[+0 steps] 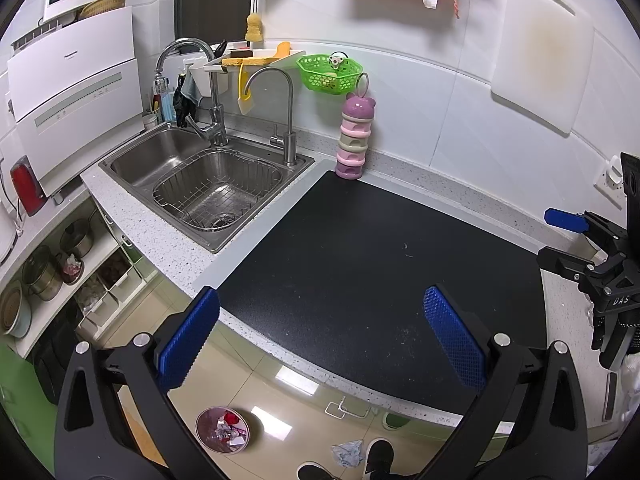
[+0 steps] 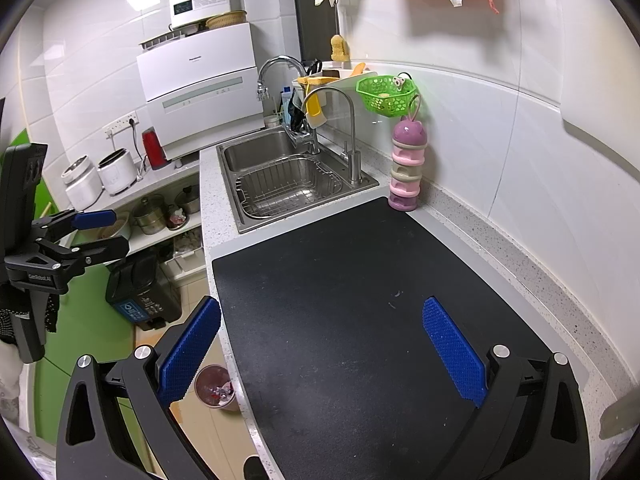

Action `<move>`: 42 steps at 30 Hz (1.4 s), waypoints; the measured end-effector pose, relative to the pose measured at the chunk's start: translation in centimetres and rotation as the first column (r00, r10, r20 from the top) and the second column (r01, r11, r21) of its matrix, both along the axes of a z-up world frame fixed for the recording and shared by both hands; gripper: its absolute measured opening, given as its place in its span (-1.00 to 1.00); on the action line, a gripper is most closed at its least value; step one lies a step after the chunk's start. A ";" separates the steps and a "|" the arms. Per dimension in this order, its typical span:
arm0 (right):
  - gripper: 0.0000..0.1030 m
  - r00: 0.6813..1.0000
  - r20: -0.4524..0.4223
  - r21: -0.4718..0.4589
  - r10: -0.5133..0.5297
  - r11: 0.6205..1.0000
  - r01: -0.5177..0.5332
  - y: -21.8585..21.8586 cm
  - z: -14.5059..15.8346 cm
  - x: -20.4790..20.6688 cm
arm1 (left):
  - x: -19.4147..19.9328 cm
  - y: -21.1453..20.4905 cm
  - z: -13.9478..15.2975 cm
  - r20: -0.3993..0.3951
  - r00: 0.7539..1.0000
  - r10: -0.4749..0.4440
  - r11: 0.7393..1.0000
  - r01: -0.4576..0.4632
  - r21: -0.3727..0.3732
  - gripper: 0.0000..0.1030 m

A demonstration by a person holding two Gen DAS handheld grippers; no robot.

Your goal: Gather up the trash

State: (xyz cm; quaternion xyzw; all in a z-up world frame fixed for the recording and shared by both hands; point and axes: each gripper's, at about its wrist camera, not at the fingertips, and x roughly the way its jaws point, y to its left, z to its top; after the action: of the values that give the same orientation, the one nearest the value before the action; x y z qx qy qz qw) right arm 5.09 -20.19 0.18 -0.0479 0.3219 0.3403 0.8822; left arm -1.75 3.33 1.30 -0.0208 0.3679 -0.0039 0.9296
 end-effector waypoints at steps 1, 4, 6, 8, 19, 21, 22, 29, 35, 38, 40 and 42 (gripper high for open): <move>0.88 1.000 0.001 0.000 0.000 1.000 0.000 0.0 0.0 0.0 | 0.0 0.0 0.0 0.001 1.000 -0.001 1.000 0.001 0.000 0.95; 0.88 1.000 0.001 0.001 0.000 1.000 0.000 0.1 0.0 0.0 | 0.0 0.0 0.0 0.001 1.000 0.000 1.000 0.000 -0.001 0.95; 0.88 1.000 0.001 0.000 0.000 1.000 0.000 0.1 0.0 0.0 | -0.1 0.0 0.0 0.001 1.000 -0.001 1.000 0.001 0.000 0.95; 0.88 1.000 0.000 0.001 0.000 1.000 0.000 0.0 0.0 0.1 | 0.0 0.1 0.0 0.003 1.000 0.004 1.000 -0.004 -0.001 0.95; 0.88 1.000 0.001 0.002 0.001 1.000 -0.001 0.0 0.0 0.0 | 0.4 0.1 0.5 0.011 1.000 0.009 1.000 -0.009 0.001 0.95; 0.88 1.000 0.002 0.002 0.003 1.000 -0.003 0.1 0.0 0.0 | 0.4 0.1 0.6 0.011 1.000 0.010 1.000 -0.010 0.000 0.95; 0.88 1.000 0.002 0.003 0.001 1.000 -0.001 0.1 0.0 -0.1 | 0.4 0.1 0.6 0.012 1.000 0.009 1.000 -0.009 0.001 0.95; 0.88 1.000 0.003 0.002 0.003 1.000 -0.003 0.1 0.0 -0.2 | 0.4 0.1 0.8 0.011 1.000 0.012 1.000 -0.012 -0.022 0.95; 0.88 1.000 0.002 0.004 0.002 1.000 -0.002 0.1 0.0 -0.3 | 0.7 -0.3 0.8 0.010 1.000 0.018 1.000 -0.018 -0.011 0.95; 0.88 1.000 0.002 0.003 0.002 1.000 -0.002 0.1 0.0 -0.3 | 0.8 -0.4 0.8 0.011 1.000 0.015 1.000 -0.015 -0.011 0.95; 0.88 1.000 0.000 0.005 0.001 1.000 -0.001 0.1 0.0 -0.4 | 0.8 -0.5 0.7 0.010 1.000 0.025 1.000 -0.025 0.002 0.95; 0.88 1.000 -0.002 0.006 0.003 1.000 -0.003 0.1 0.0 -0.3 | 0.8 -0.7 0.6 0.010 0.999 0.040 0.999 -0.041 0.027 0.95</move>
State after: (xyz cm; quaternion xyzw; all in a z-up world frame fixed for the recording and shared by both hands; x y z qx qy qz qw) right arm 4.81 -20.09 0.13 -0.0456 0.3216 0.3426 0.8815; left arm -0.99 2.62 1.87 -0.0155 0.3632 0.0199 0.9314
